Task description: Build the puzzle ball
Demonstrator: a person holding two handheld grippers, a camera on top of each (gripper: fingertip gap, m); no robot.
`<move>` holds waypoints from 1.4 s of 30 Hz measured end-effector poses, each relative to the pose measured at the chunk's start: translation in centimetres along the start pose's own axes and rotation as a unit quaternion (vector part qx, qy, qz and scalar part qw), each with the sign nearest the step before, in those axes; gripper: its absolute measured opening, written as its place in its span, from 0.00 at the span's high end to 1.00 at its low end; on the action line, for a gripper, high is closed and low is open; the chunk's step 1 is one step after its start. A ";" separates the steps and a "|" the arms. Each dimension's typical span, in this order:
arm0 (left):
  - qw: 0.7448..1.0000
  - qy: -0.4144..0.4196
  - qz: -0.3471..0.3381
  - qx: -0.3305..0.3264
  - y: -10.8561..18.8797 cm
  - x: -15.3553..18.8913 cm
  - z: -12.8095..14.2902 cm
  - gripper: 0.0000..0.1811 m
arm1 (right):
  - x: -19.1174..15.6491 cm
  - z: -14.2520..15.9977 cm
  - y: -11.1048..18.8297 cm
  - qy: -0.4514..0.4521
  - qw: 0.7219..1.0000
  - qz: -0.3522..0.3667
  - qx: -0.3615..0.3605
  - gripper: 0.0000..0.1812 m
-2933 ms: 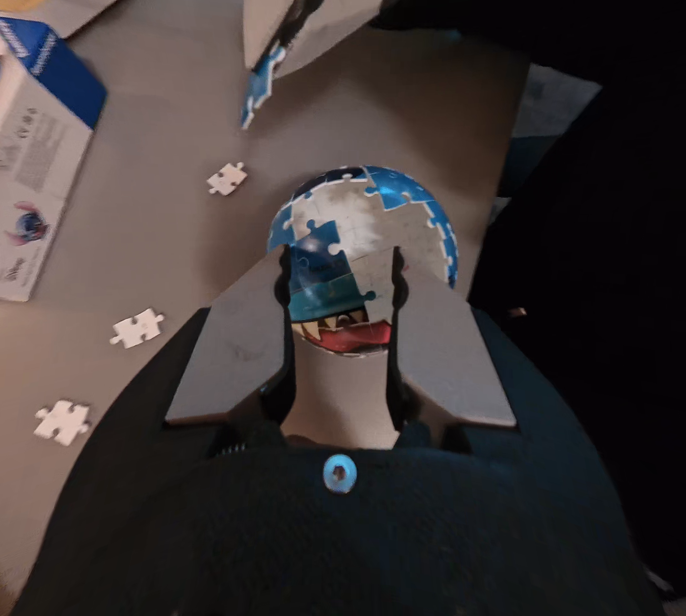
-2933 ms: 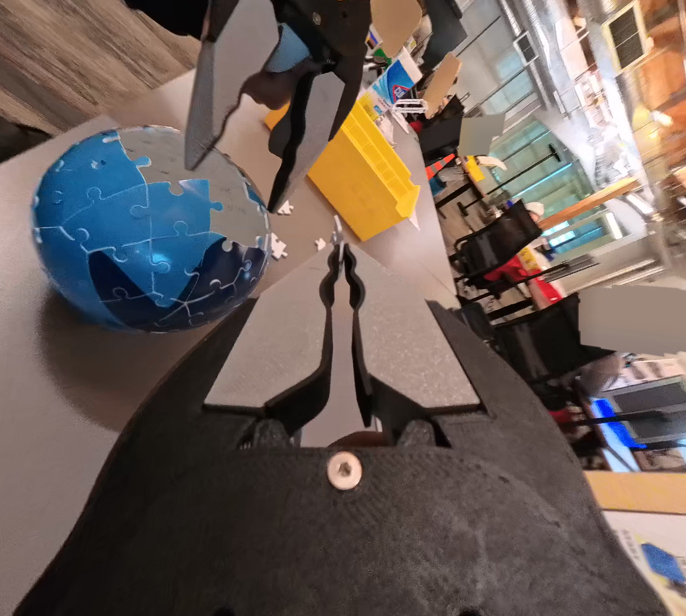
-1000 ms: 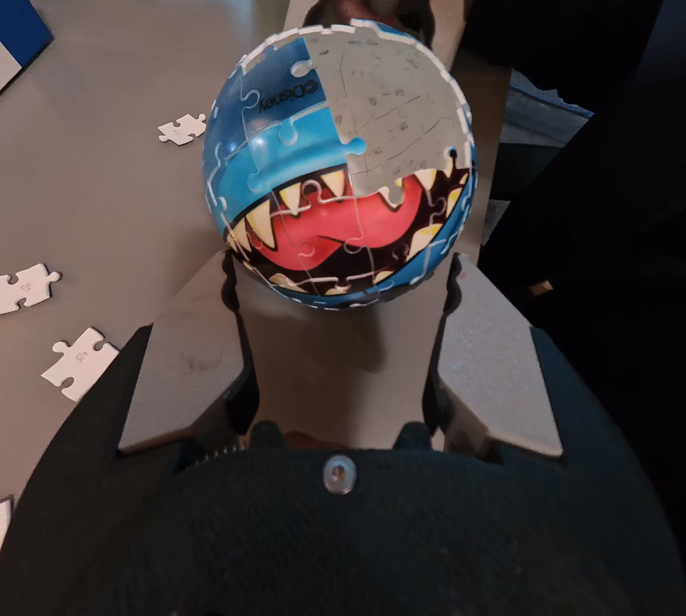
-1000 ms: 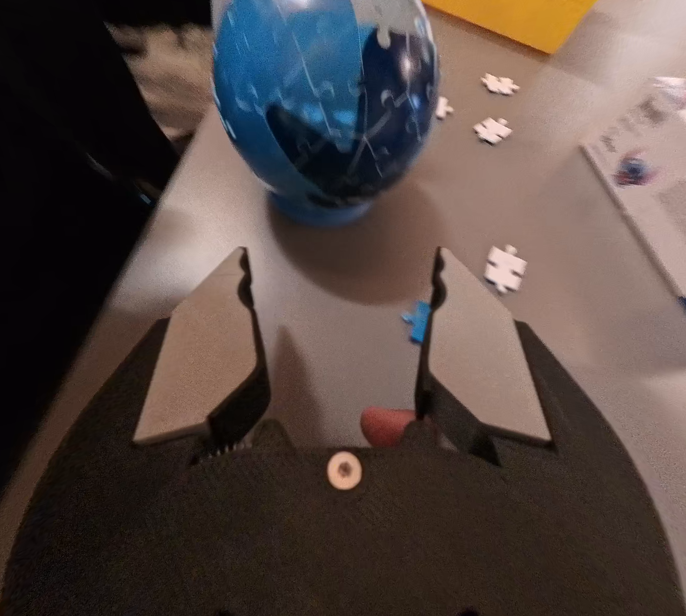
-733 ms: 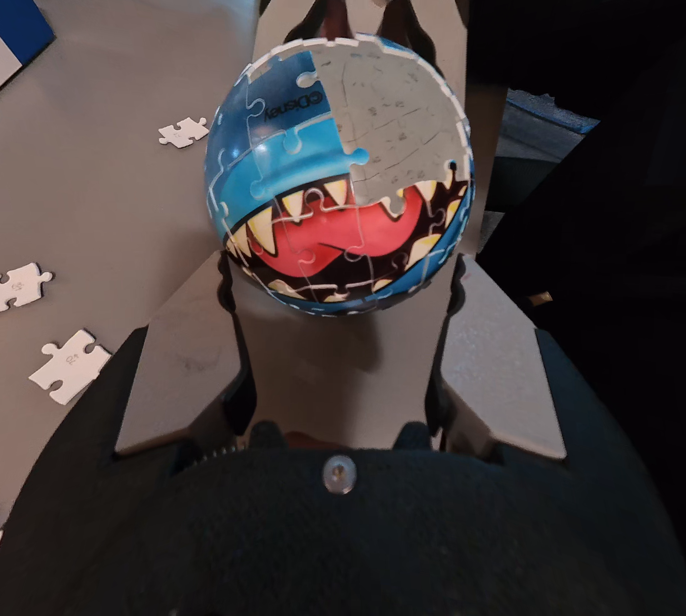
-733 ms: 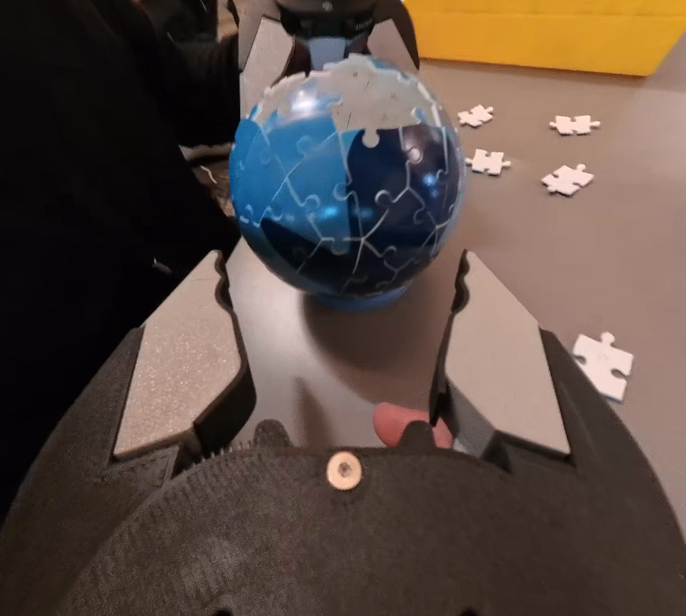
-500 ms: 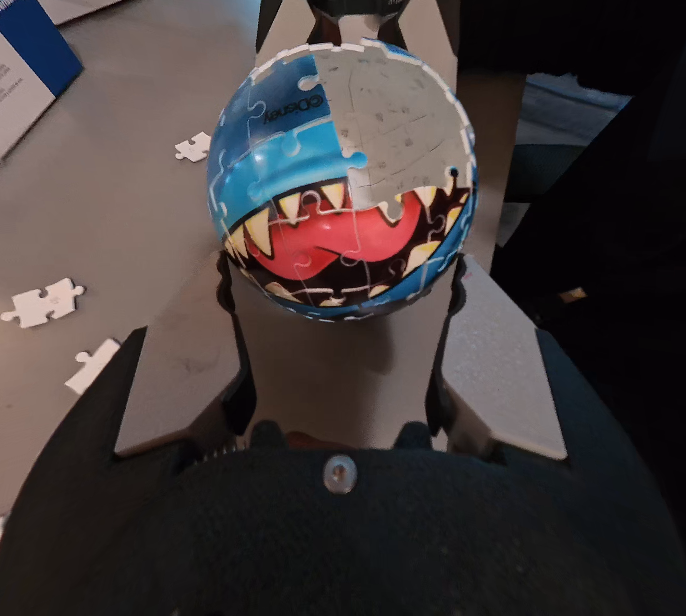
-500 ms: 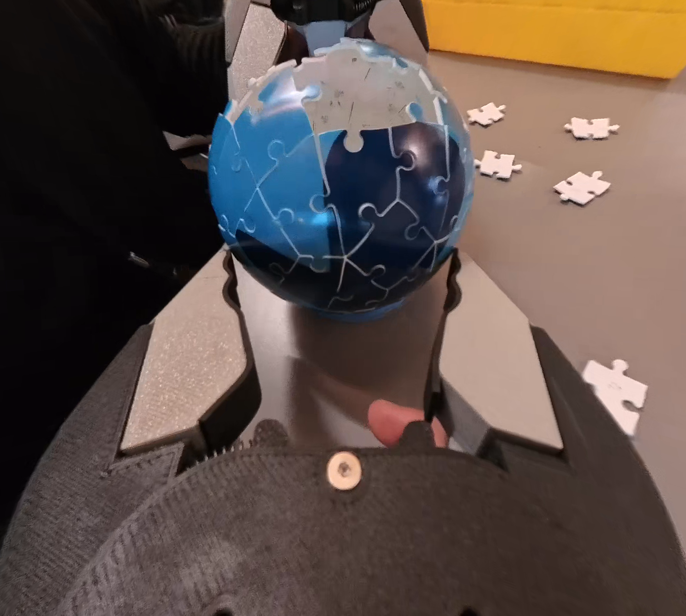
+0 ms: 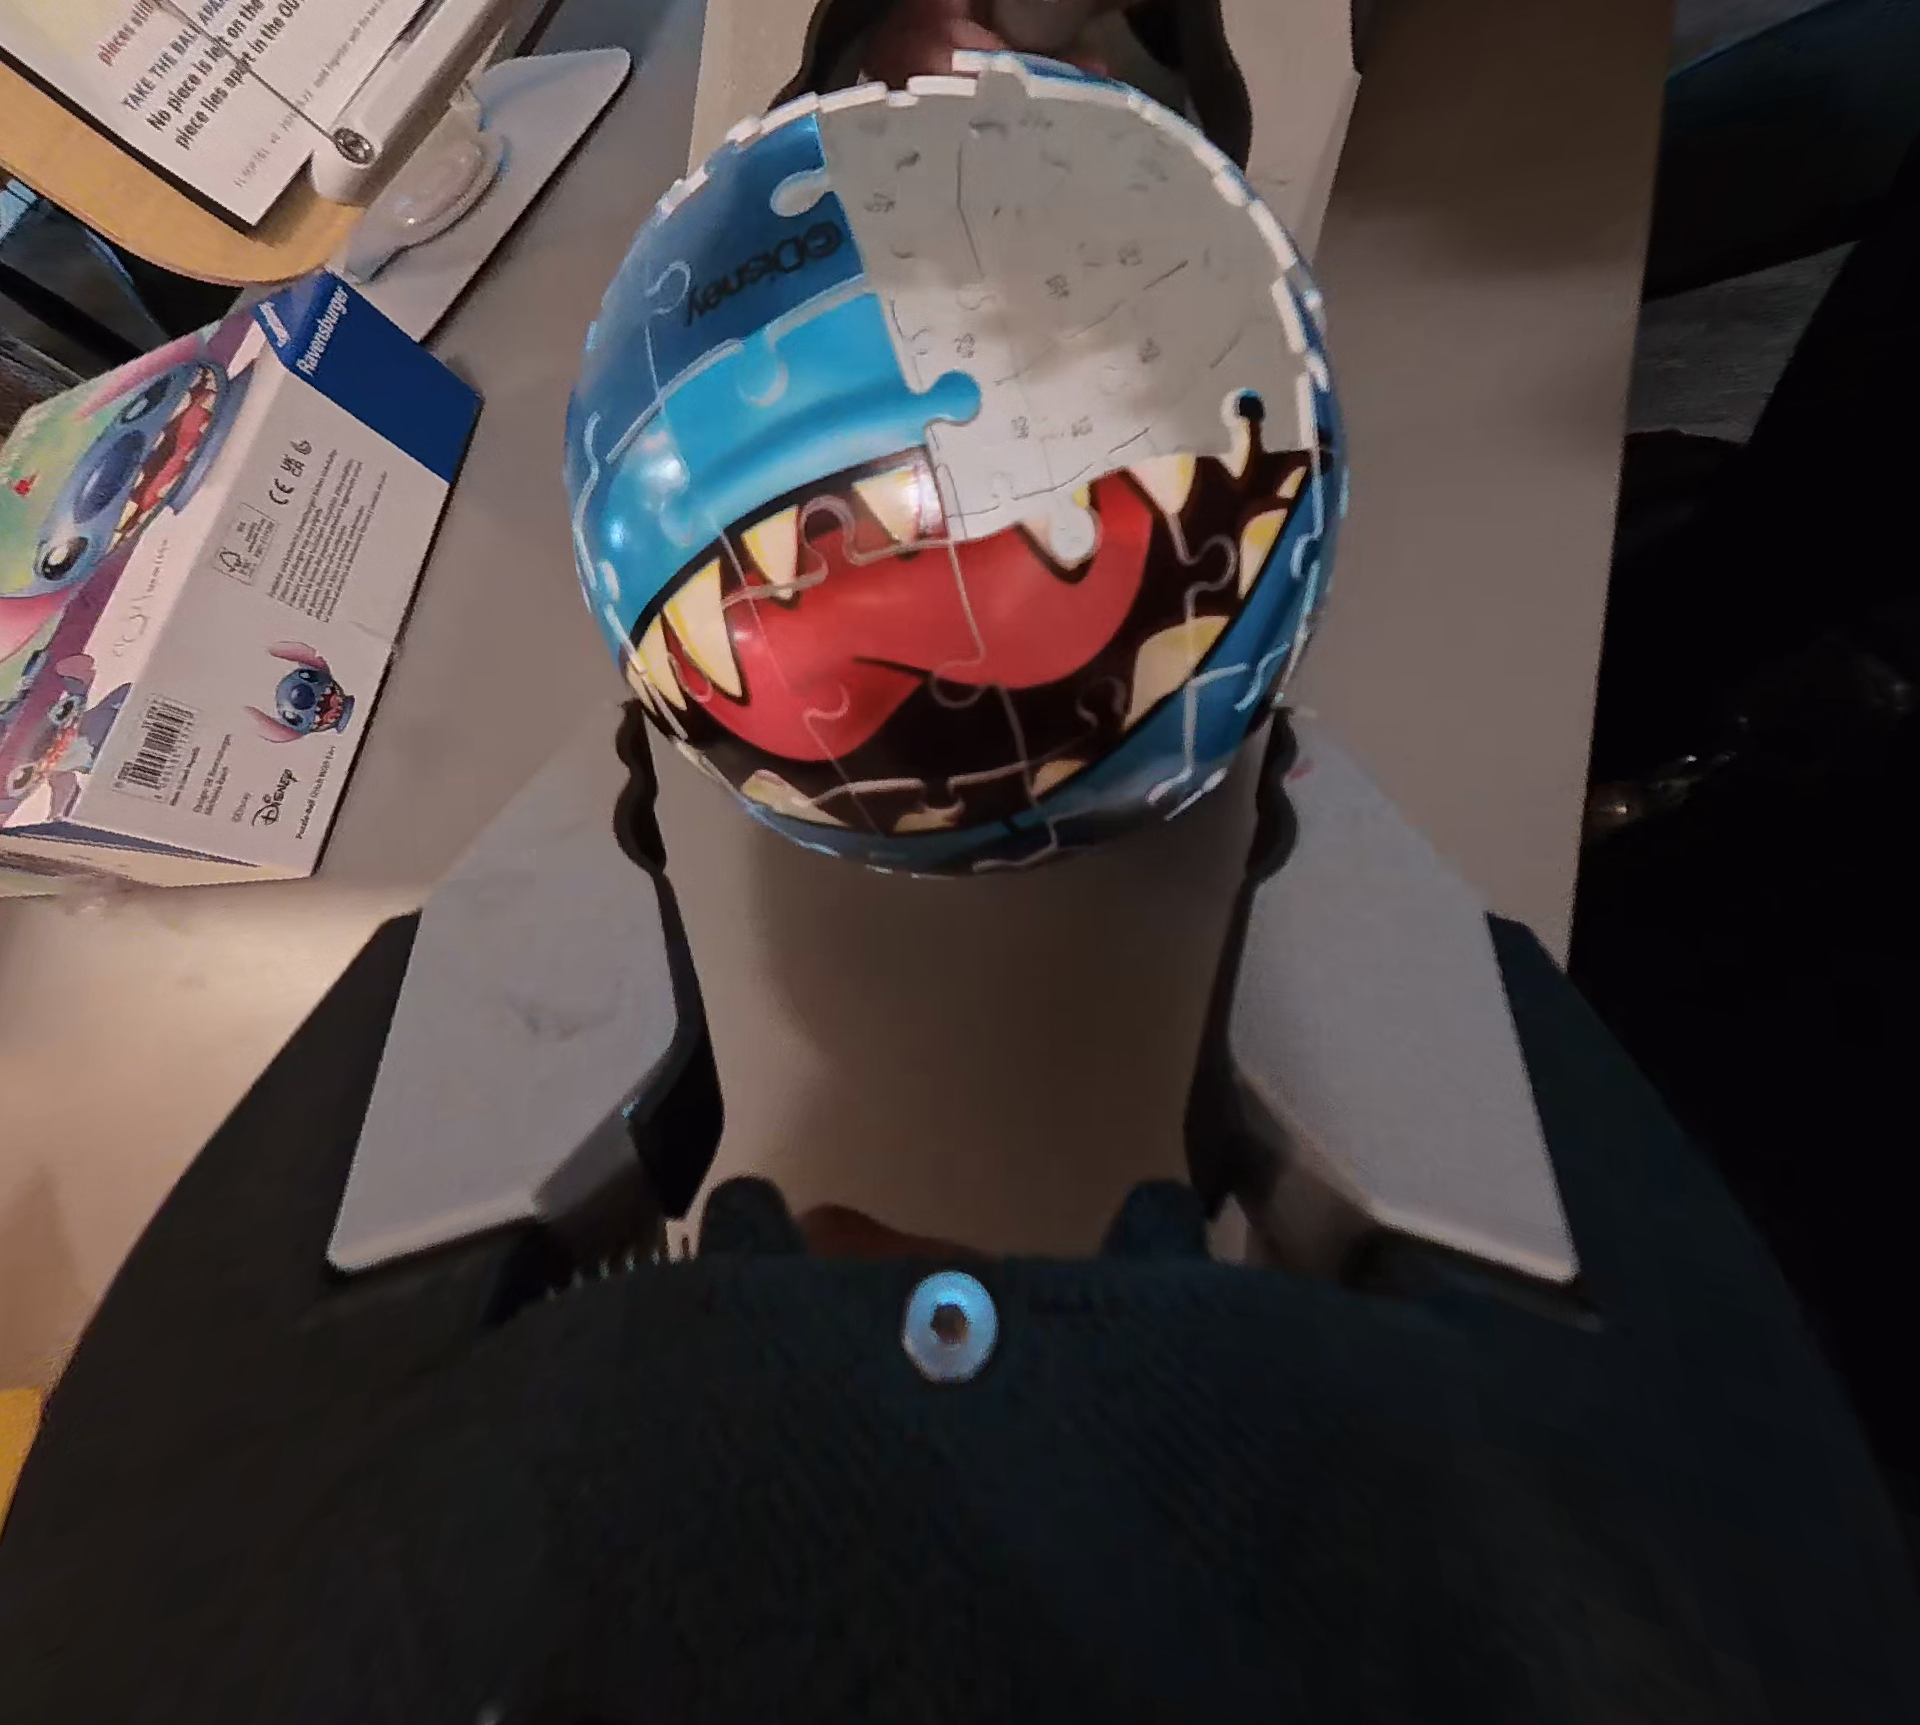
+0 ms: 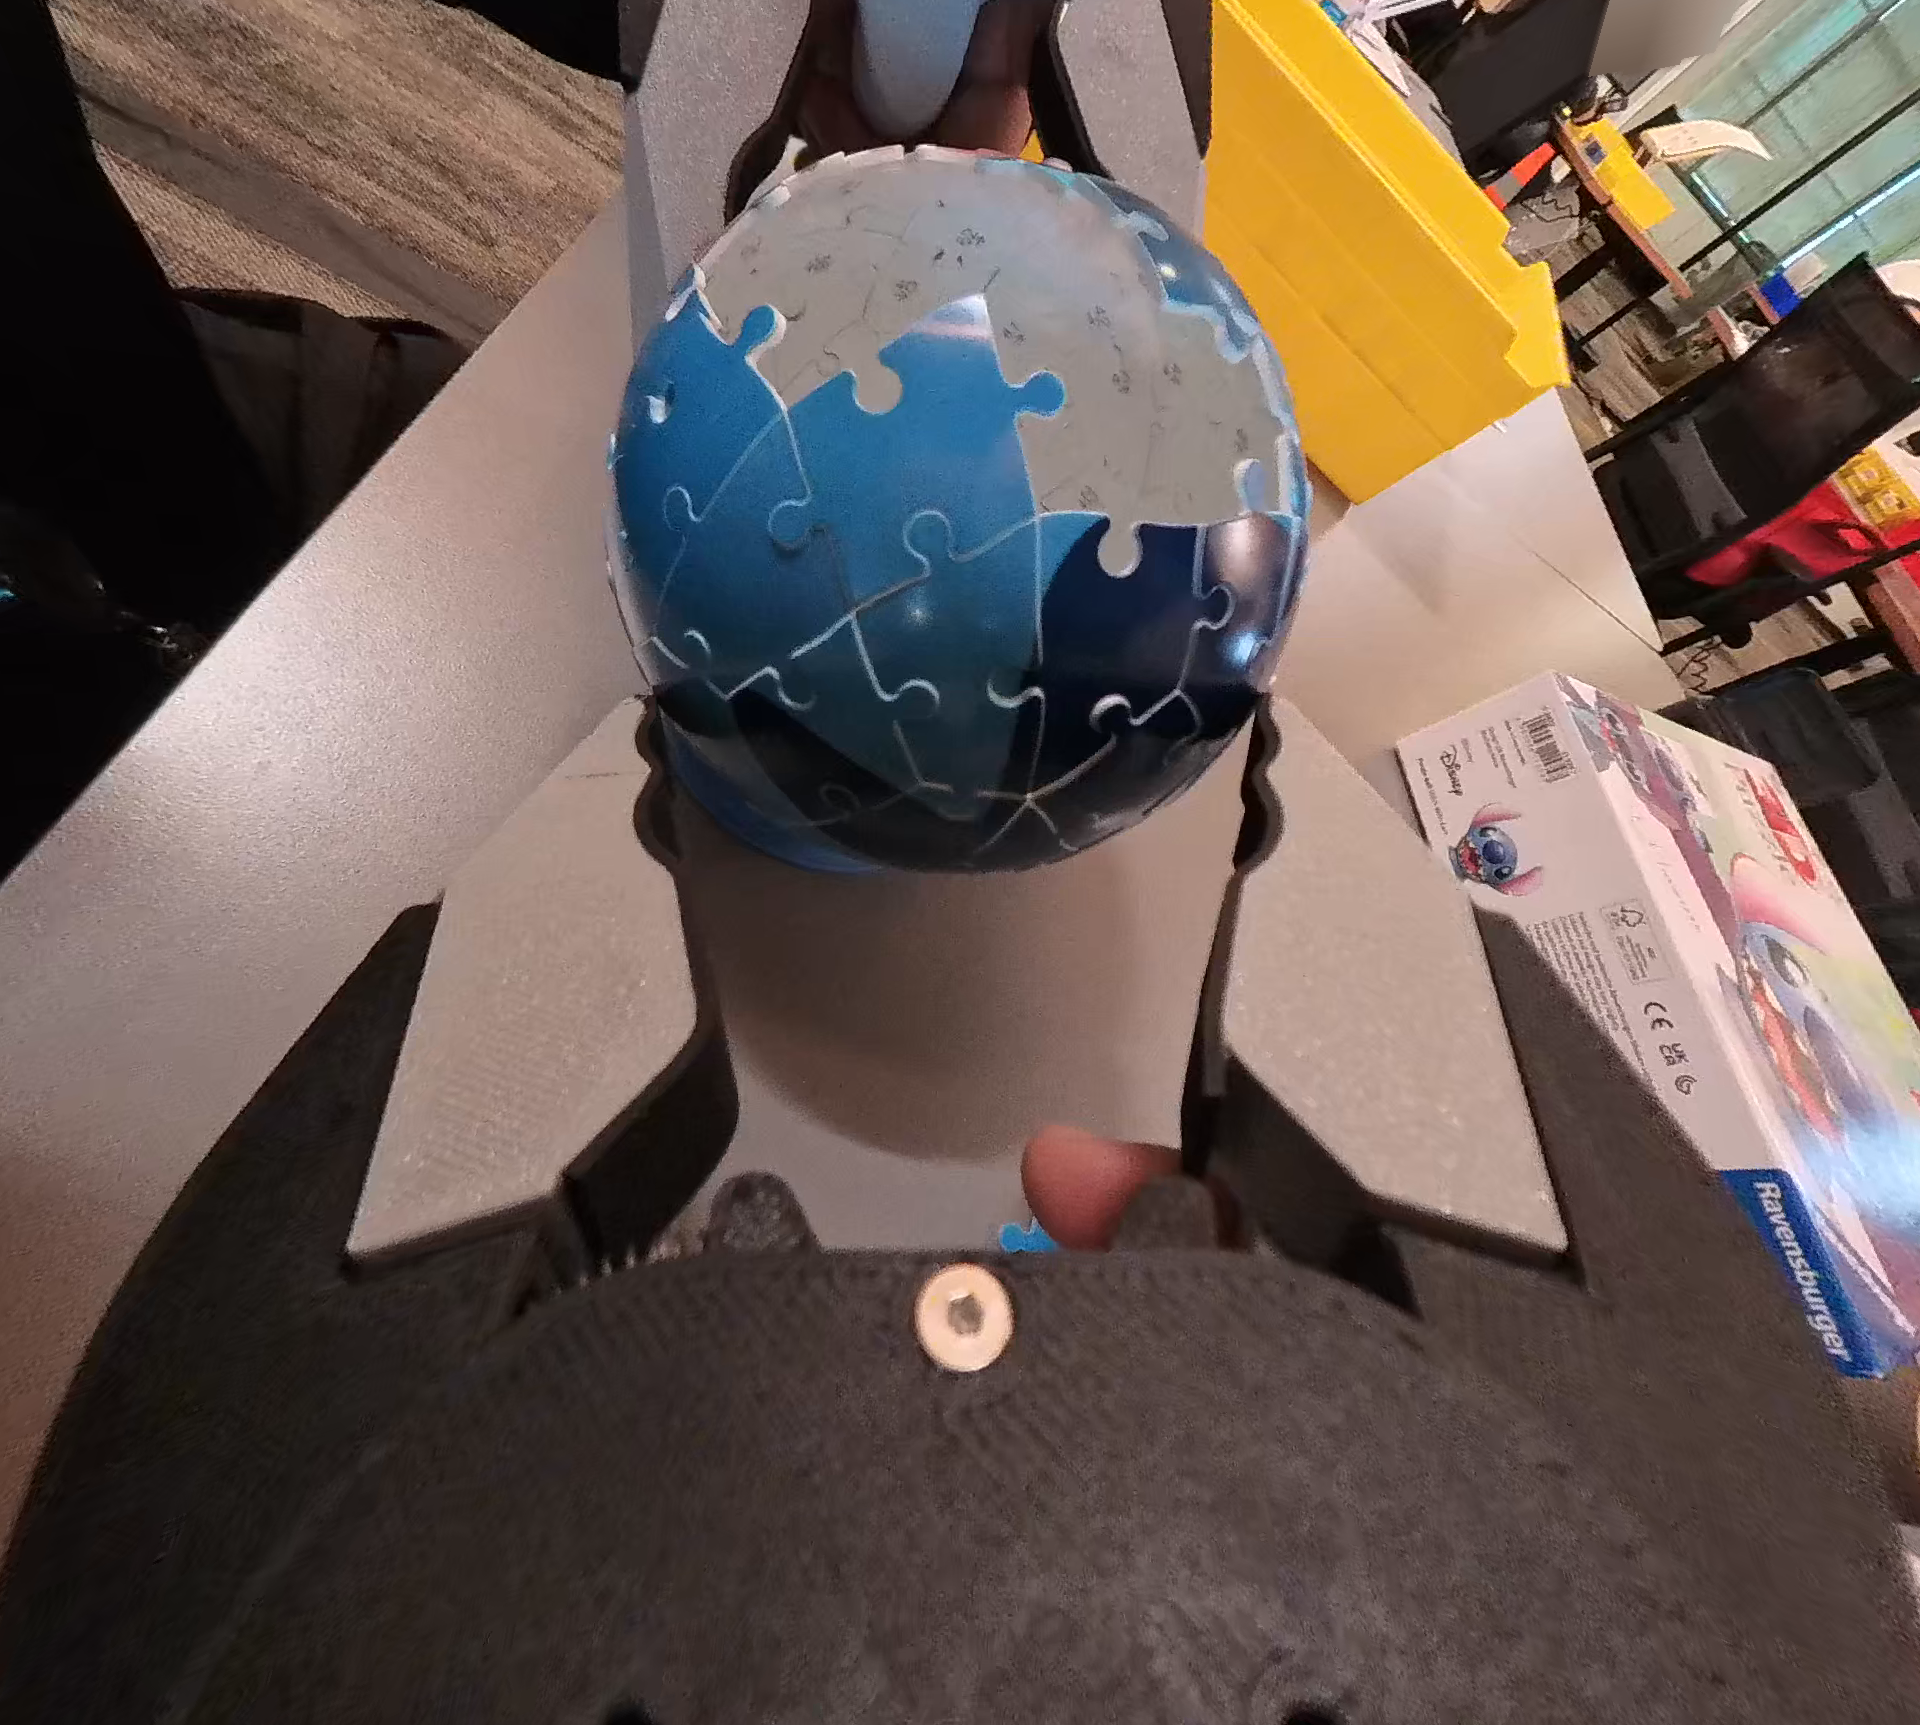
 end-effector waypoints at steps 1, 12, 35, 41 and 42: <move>1.000 0.003 0.002 0.001 0.0 0.0 0.1 0.38 | 0.0 0.0 0.1 -0.002 1.000 -0.001 0.000 0.41; 0.993 0.105 0.001 0.060 3.1 -0.8 1.7 0.40 | 4.6 9.6 7.3 -0.214 0.972 0.031 -0.093 0.56; 0.989 0.133 -0.019 0.064 3.4 -2.0 3.1 0.47 | 2.0 11.6 4.6 -0.332 0.933 -0.036 -0.137 0.89; 0.993 0.102 0.008 0.065 4.8 -1.7 1.0 0.47 | 4.1 8.2 5.2 -0.339 0.937 -0.043 -0.069 0.89; 0.994 0.091 0.016 0.062 5.1 -1.6 0.5 0.47 | 4.5 7.3 5.2 -0.338 0.938 -0.049 -0.057 0.89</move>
Point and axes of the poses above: each gripper's, where its closed fingertips meet, y back along the fingers, z out of its underside, x = y × z across the jaws, the point moved 1 cm from there along y, back along the fingers, and after that the axes turned 4 degrees about y, right-handed, at the moved point
